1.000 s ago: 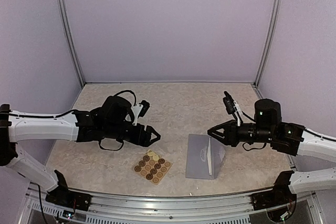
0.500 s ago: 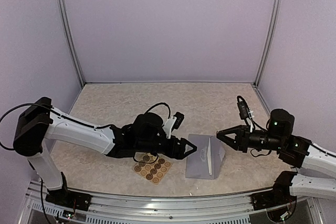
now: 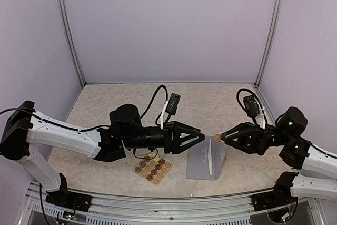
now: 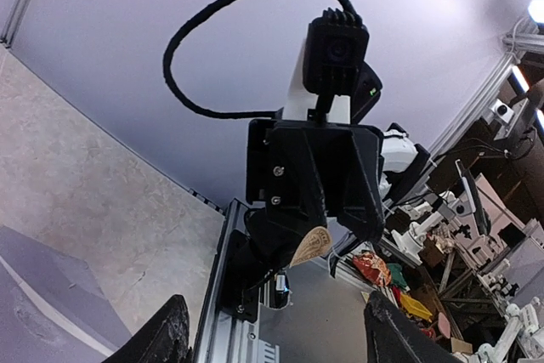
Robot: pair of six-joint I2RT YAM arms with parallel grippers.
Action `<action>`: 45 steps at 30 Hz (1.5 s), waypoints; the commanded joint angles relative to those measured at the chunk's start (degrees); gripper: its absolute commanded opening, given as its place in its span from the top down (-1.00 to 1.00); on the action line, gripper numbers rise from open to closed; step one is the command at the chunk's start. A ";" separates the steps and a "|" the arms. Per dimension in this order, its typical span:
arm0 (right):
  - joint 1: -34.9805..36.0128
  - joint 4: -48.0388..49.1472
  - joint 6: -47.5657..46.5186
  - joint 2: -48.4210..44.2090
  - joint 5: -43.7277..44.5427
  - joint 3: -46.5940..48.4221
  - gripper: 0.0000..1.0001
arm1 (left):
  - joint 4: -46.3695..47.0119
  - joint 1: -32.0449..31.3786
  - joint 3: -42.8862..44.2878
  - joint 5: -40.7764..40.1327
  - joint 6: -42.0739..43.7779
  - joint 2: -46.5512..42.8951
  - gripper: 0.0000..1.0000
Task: Place the letter into the envelope and seal it
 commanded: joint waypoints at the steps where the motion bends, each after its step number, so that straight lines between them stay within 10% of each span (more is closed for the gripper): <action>1: 0.66 7.62 4.09 1.72 -5.76 0.52 0.44 | -0.76 -1.36 4.12 3.59 2.45 -0.26 -0.29; 18: 2.71 7.73 3.50 4.30 -6.45 2.63 0.44 | -11.60 -3.74 9.99 0.43 7.08 2.83 -0.08; 30: 3.06 7.54 2.97 5.70 -6.67 2.98 0.45 | -9.20 -4.41 9.96 3.70 7.17 3.42 0.59; 45: 3.55 6.30 2.30 6.35 -6.94 3.09 0.46 | -7.61 -4.43 10.11 3.98 6.71 3.79 0.69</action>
